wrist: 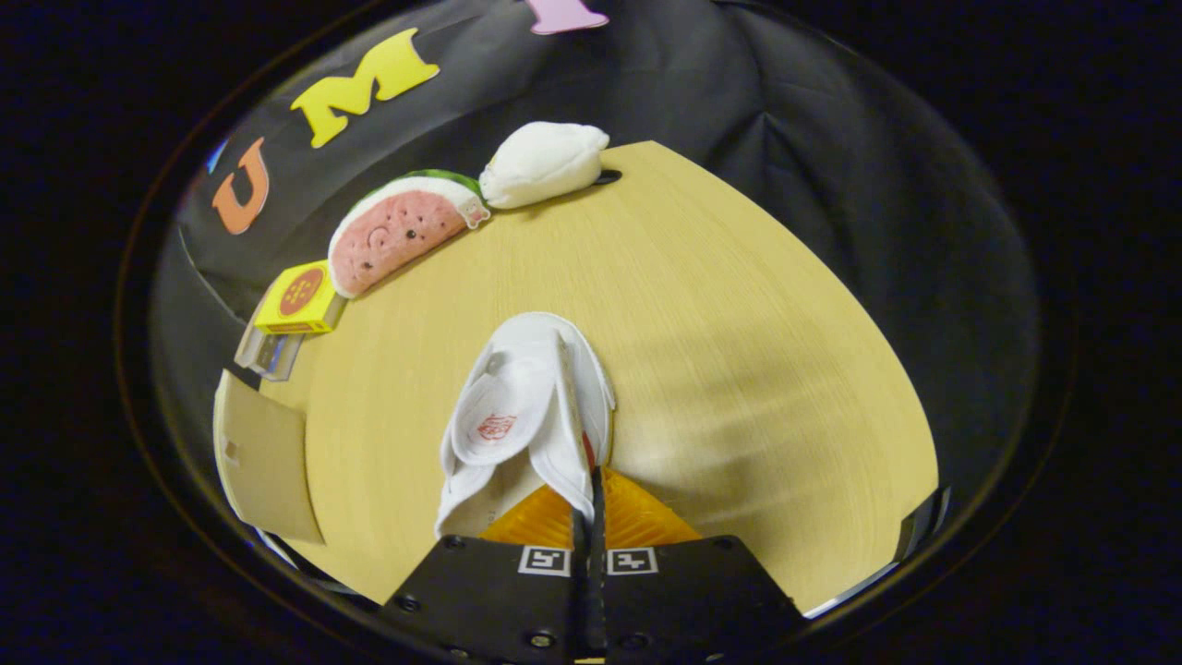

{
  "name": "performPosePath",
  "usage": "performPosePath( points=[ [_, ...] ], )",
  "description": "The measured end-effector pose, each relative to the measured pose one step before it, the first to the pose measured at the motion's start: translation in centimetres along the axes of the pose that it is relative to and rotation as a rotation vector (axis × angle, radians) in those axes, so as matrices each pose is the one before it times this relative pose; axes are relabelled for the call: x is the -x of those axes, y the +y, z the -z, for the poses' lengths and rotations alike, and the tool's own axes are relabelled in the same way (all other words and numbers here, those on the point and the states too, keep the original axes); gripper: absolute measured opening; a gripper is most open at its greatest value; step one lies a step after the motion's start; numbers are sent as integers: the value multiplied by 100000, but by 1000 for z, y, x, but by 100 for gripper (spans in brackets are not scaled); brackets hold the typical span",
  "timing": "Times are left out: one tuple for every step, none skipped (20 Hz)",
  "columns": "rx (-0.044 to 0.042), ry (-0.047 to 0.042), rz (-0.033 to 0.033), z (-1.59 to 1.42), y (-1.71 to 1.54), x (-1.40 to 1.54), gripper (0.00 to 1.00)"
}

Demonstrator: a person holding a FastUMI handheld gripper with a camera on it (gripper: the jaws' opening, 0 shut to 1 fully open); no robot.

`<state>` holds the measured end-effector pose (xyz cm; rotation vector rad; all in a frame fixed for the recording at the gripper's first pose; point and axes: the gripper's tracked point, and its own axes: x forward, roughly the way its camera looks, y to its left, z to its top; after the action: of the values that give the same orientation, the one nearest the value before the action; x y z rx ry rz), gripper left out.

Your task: Open the storage box then place both shoes into the box .Put the left shoe in first, then the right shoe, with the right side of both shoes facing outward in a uniform manner.

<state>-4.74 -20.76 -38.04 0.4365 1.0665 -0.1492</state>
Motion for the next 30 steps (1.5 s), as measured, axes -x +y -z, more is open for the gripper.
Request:
performPosePath(
  points=[
    [-1324,174,-146,292,337,438,0],
    [-470,-516,-63,335,345,597,0],
    [-511,-543,-477,186,588,639,0],
    [-792,-130,-1051,399,801,632,0],
    [-1233,205,-1365,327,1106,683,0],
    [-769,159,-1529,423,1127,734,0],
    [-770,-658,-1246,245,1302,840,0],
    [-282,-1006,-1232,290,1381,855,0],
    [383,-1236,-1301,240,1572,1020,0],
    [229,-1656,-1148,366,1682,1041,0],
    [-287,-1656,-1156,181,1796,1038,0],
    [-691,-1488,-1406,349,1894,949,0],
    [-690,-1430,-1523,278,2075,888,0],
    [-441,-1561,-1091,457,2026,675,0],
    [40,-1340,-1104,332,2163,624,0],
    [55,-968,-814,552,2059,668,0],
    [48,-652,-843,465,2231,463,0],
    [-572,-646,-864,577,2120,-301,0],
    [-187,-417,-928,517,2371,92,0],
    [-109,-531,-765,570,1865,134,0],
    [460,-380,-532,603,2074,-127,0],
    [221,-404,-690,707,2061,-312,0],
    [7,77,-853,742,1993,-274,0],
    [-205,9,-669,610,1541,-362,0],
    [172,292,-253,705,1504,-597,0],
    [597,239,406,767,1268,-534,0],
    [784,-158,687,514,806,-528,0],
    [700,195,1071,683,778,-752,0],
    [885,56,767,450,672,-613,0],
    [894,236,720,578,538,-470,0]
  ],
)
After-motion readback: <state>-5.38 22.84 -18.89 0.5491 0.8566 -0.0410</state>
